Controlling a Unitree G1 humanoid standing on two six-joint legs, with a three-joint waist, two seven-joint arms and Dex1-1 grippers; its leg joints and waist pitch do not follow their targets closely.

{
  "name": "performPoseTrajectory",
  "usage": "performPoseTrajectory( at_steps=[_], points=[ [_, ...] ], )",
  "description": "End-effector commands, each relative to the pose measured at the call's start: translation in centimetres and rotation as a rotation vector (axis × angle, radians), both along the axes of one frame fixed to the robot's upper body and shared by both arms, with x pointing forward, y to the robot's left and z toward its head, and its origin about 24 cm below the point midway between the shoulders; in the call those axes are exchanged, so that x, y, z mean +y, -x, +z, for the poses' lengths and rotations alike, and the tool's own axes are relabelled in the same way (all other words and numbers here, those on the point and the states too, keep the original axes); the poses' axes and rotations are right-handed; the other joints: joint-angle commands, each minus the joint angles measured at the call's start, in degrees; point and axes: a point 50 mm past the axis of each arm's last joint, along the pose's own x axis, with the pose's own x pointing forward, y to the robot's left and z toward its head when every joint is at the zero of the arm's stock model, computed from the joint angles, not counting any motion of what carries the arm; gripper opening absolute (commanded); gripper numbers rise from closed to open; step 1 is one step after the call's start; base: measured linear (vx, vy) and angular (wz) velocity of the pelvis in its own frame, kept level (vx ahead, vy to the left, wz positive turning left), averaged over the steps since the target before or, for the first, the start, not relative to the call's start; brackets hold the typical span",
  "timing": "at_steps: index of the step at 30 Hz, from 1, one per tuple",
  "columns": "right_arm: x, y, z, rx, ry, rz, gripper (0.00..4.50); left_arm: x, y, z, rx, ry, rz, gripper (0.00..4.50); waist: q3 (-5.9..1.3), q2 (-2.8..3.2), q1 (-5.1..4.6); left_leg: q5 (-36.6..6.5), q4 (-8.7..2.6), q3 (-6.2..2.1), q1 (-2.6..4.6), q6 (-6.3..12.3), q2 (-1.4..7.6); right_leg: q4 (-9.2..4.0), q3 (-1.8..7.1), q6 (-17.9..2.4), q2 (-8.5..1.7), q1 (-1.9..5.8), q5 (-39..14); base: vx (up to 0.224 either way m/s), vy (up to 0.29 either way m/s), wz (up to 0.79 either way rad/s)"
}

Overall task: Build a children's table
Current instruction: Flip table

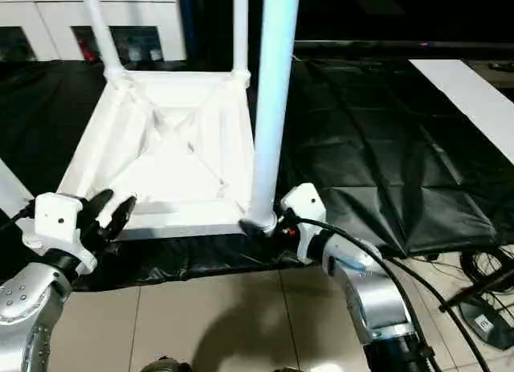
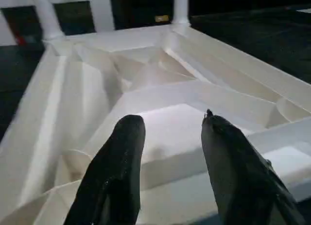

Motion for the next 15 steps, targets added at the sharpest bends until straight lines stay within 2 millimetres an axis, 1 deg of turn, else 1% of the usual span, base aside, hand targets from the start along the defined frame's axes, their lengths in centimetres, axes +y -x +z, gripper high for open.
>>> performPoseTrajectory(
  at_steps=[1,2,3,4,5,6,7,8,9,10,11,12,13,14,15],
  points=[
    [0.1,0.6,0.0,-0.032,0.031,0.004,4.41,-0.2,-0.1,-0.2,0.004,-0.038,0.041,2.12,-2.88,2.06,-0.3,-23.6,-6.02,-5.55,-0.01,4.4,4.06,-3.23,-0.89,-9.6,-1.94,2.88,-11.5,0.03,-0.04,0.58],
    [0.2,0.7,0.0,-0.03,0.027,0.006,4.41,-0.1,-0.1,-0.3,0.015,-0.029,0.051,2.12,-2.91,2.45,-0.8,-25.1,-6.35,-7.21,0.05,4.43,4.92,-2.49,-1.58,-10.8,-1.17,3.02,-9.1,0.034,-0.071,0.53],
    [0.3,0.8,-0.1,-0.024,0.017,0.011,4.41,-0.1,-0.3,-0.6,0.039,-0.01,0.074,2.12,-2.82,3.19,-1.91,-27.5,-7.67,-10.99,0.48,5.79,6.66,0.44,-2.3,-12.4,0.42,2.87,-7.7,0.034,-0.071,0.53],
    [0.3,1.2,-0.2,-0.006,-0.007,0.009,4.41,0.2,-0.4,-0.8,0.044,-0.006,0.119,2.12,-2.54,3.39,-2.77,-27.7,-8.24,-13.81,1.24,8.41,6.51,2.76,-1.72,-13.5,1.19,2.03,-9.7,0.007,-0.106,0.53],
    [0.2,1.3,-0.2,0.007,-0.017,0.01,4.41,0.3,-0.5,-0.8,0.051,0.001,0.132,2.12,-2.7,3.36,-3.07,-24.5,-7.11,-11.46,3.23,10.22,8.79,2.1,0.39,-14.9,-0.18,0.32,-9.3,0.029,-0.167,0.53],
    [0.1,1.4,-0.3,0.021,-0.029,0.008,4.41,0.5,-0.5,-0.9,0.059,0.011,0.147,2.12,-2.07,1.81,-3.18,-22.7,-5.79,-9.29,1.42,11.84,7.15,0.43,2.02,-14.8,-1.72,1.23,-7.6,0.029,-0.167,0.53],
    [-0.2,1.6,-0.4,0.027,-0.028,0.002,4.41,0.7,-0.5,-1.0,0.06,0.019,0.163,2.12,-1.92,0.05,-1.4,-18.7,-1.1,-3.55,-0.24,7.6,0.68,-5.16,4.05,-13.6,-5.04,2.17,-16.3,0.049,-0.189,0.28],
    [-0.3,1.7,-0.4,0.02,-0.017,-0.003,4.41,0.8,-0.6,-0.9,0.053,0.012,0.175,2.12,-2.14,-0.68,-0.18,-12.3,0.76,-2.54,0.43,5.6,-0.14,-6.4,4.26,-9.3,-6.96,2.55,-25.8,0.013,-0.165,0.0],
    [-0.5,1.8,-0.4,0.018,-0.019,-0.004,4.41,1.0,-0.6,-0.8,0.041,0.003,0.195,2.12,-2.2,-1.26,1.93,-4.5,1.52,-2.51,-1.02,4.54,0.82,-7.08,6.81,-1.1,-8.72,3.27,-37.0,0.013,-0.165,0.0],
    [-0.6,1.9,-0.3,0.017,-0.03,-0.007,4.41,1.4,-0.7,-0.7,0.03,0.003,0.228,2.12,-2.81,-1.7,3.35,-3.6,3.26,-2.97,-2.65,6.31,0.6,-6.51,9.23,3.6,-10.34,4.68,-37.5,0.001,-0.119,-0.05],
    [-0.6,1.9,-0.3,0.017,-0.031,-0.008,4.41,1.5,-0.7,-0.6,0.026,-0.002,0.236,2.12,-2.82,-1.45,3.87,-4.3,5.23,-4.23,-3.93,7.46,0.64,-5.94,10.25,3.3,-12.34,5.33,-31.6,0.0,0.0,0.0],
    [-0.8,1.9,-0.1,0.013,-0.033,-0.01,4.41,2.1,-0.8,-0.6,0.027,-0.016,0.277,2.12,-2.85,-1.32,4.22,-4.0,5.47,-4.63,-4.21,7.36,0.71,-5.62,10.09,1.2,-12.19,5.36,-28.0,0.0,0.0,0.0],
    [-0.8,1.9,-0.1,0.012,-0.033,-0.01,4.41,2.2,-0.8,-0.6,0.026,-0.017,0.285,2.12,-2.64,-0.83,4.37,-2.2,4.18,-5.09,-3.73,7.29,1.25,-5.1,8.43,-5.4,-10.88,5.14,-20.8,0.0,0.0,0.0],
    [-0.8,1.8,0.0,0.009,-0.03,-0.01,4.41,2.8,-0.8,-0.6,0.017,-0.017,0.331,2.12,-2.95,0.34,4.4,0.9,0.42,-4.43,-1.78,7.75,1.96,-4.13,5.24,-11.7,-6.67,4.37,-13.8,0.014,0.064,0.04],
    [-0.9,1.7,0.0,0.008,-0.028,-0.008,4.41,3.2,-0.8,-0.5,0.01,-0.015,0.364,2.12,-3.7,1.8,3.75,2.7,-1.67,-3.88,0.49,10.85,3.09,-2.03,2.78,-13.4,-1.96,2.67,-6.9,0.014,0.064,0.04]
  ],
)
